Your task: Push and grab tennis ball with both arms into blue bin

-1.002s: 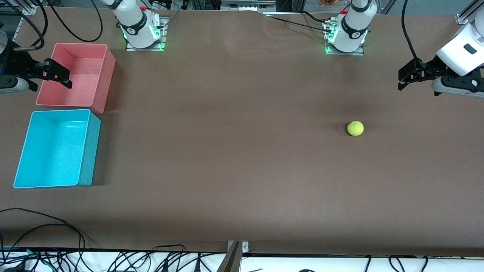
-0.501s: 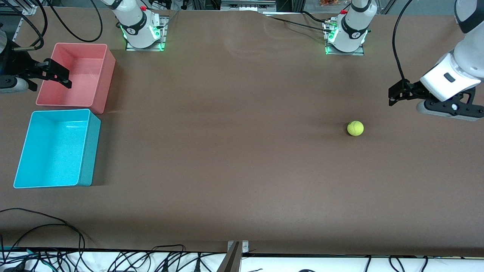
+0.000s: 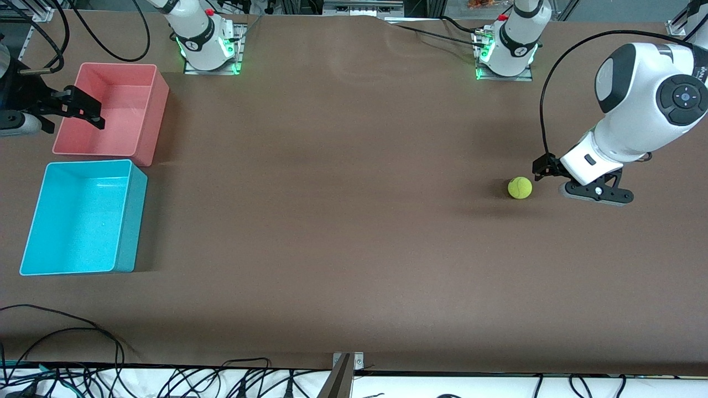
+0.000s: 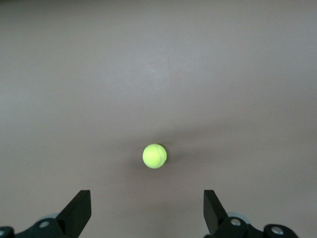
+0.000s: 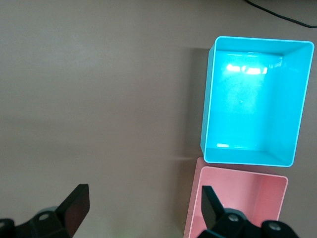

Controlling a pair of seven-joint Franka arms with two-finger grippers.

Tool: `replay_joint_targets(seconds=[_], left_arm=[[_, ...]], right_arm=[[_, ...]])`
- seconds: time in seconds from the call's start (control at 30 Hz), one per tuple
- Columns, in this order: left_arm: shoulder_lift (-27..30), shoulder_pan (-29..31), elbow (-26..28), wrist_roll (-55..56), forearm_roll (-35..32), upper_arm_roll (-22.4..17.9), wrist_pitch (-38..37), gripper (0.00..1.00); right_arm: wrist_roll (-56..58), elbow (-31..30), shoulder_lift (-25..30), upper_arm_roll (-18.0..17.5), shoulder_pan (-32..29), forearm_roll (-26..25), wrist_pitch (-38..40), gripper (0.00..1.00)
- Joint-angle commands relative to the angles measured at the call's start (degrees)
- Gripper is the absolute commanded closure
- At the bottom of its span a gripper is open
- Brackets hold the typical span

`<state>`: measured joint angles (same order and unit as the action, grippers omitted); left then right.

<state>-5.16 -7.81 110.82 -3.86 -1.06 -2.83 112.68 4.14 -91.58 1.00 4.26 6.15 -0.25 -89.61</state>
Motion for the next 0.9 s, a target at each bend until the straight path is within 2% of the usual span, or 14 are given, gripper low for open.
replay_joint_targets(seconds=[0.0,0.27,0.57,0.73,0.87], left_arm=[[1.90,0.78,2.03,-0.45,0.10,0.20,0.35,0.00],[2.43,1.92,5.37,-0.89,0.10,-0.07,1.04,0.00],[1.12,2.89,15.65,-0.89,0.45,-0.24,16.86,0.00],[-0.99,3.42,16.80,-2.20,0.19,-0.42,19.76,0.00],[-2.66,3.85,17.68,-7.47,0.19,-0.59,23.01,0.00]], right_arm=[[-0.45,1.23,-0.29,0.22,0.18,0.69,1.19,0.00],[-0.45,1.23,-0.21,0.14,0.18,0.69,1.19,0.00],[-0.45,1.23,-0.21,0.31,0.09,0.78,1.19,0.00],[-0.54,1.23,-0.21,0.22,0.09,0.69,1.19,0.00],[-0.45,1.23,-0.21,0.31,0.09,0.78,1.19,0.00]])
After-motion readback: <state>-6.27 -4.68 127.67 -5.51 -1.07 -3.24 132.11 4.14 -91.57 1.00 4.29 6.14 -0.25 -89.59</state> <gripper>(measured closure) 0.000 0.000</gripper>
